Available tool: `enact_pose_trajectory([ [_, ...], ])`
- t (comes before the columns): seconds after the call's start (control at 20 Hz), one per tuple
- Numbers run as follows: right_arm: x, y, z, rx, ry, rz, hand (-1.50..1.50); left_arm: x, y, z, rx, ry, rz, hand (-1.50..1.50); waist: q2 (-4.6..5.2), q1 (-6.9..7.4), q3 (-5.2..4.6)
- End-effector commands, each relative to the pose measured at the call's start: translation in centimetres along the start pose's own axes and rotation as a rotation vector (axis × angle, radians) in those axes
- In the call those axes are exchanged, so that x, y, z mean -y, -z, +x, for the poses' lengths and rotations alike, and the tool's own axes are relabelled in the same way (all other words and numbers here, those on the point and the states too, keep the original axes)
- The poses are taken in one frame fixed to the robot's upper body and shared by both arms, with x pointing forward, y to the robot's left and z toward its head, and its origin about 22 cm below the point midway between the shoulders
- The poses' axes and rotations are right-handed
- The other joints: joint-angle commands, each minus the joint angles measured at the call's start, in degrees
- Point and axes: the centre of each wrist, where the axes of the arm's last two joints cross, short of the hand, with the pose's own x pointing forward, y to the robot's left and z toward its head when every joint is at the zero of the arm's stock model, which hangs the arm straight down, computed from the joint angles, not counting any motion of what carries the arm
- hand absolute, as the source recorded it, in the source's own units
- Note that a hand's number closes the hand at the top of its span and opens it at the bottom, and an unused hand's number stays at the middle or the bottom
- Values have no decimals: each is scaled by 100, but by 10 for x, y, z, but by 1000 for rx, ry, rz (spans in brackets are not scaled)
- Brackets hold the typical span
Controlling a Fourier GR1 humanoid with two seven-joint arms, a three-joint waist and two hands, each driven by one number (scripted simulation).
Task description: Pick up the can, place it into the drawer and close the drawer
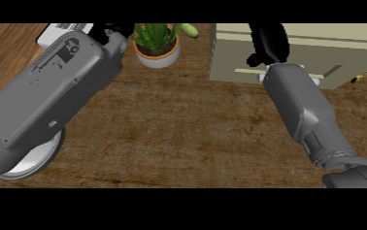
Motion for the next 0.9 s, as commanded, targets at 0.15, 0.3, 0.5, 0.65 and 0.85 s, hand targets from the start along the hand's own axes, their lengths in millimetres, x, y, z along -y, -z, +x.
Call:
enact_pose_trajectory([
  [0.15,28,29,-11,-31,-42,-36,-150,-8,-5,4,12,28,1,-150,52,82,22],
  [0.3,41,38,-19,-50,-35,-71,-150,-2,-11,5,1,1,-13,-150,67,107,26],
  [0.5,53,47,-25,-58,-40,-50,-150,-6,-15,-2,-10,1,-20,-150,108,168,24],
  [0.65,47,46,-15,18,34,18,-150,-11,-12,17,3,6,-38,-150,116,217,34],
  [0.85,48,56,21,-54,369,20,-150,-17,-14,0,-14,21,-22,-150,113,242,43],
])
